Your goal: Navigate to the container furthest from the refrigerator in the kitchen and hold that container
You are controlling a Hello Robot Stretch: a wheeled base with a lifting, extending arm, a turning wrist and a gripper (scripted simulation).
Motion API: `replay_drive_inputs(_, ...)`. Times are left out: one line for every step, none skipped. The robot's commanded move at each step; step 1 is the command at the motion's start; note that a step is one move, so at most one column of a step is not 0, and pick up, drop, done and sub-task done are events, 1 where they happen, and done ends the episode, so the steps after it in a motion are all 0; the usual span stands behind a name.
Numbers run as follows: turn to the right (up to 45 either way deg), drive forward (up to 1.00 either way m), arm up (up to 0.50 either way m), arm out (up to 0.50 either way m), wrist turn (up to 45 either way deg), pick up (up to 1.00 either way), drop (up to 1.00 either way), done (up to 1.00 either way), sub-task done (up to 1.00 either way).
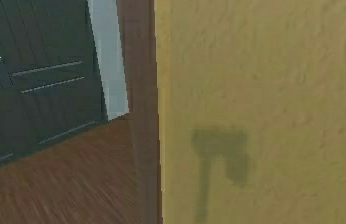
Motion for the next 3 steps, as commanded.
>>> replay_drive_inputs(-15.0,0.00,0.00,0.00,0.0,0.00,0.00,0.00,0.00)
replay_drive_inputs(0.0,0.05,0.00,0.00,0.0,0.00,0.00,0.00,0.00)
replay_drive_inputs(-30.0,0.00,0.00,0.00,0.0,0.00,0.00,0.00,0.00)
